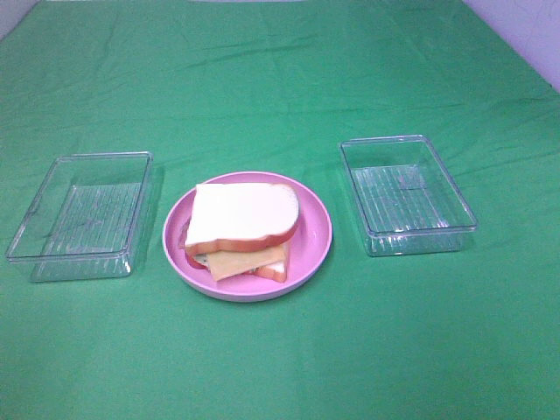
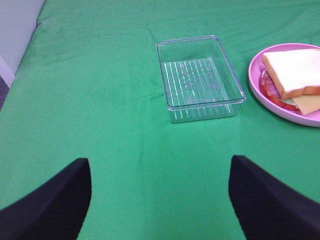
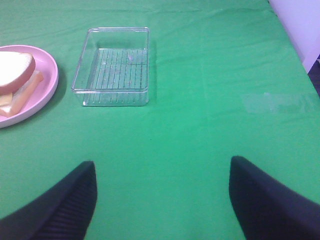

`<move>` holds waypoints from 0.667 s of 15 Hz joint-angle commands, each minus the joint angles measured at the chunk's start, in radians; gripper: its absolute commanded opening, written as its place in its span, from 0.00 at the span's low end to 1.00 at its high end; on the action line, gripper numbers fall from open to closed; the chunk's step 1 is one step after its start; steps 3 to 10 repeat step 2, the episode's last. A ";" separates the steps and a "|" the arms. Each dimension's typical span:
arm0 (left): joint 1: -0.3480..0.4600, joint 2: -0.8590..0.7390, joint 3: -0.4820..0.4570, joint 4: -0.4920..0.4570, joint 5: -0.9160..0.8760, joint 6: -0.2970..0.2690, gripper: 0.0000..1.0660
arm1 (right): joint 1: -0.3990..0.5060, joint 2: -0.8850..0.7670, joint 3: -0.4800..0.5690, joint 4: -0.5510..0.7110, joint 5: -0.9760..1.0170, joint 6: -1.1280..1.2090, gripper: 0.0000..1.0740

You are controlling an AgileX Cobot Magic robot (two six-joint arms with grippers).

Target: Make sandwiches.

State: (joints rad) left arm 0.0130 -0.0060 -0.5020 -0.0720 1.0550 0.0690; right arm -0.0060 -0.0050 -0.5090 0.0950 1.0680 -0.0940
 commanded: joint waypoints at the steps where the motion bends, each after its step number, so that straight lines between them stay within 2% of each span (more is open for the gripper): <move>1: 0.001 -0.024 0.003 -0.009 -0.009 -0.001 0.69 | -0.004 -0.013 0.002 -0.004 -0.008 -0.012 0.66; 10: 0.001 -0.024 0.003 -0.009 -0.009 -0.001 0.69 | -0.004 -0.013 0.002 -0.004 -0.008 -0.012 0.66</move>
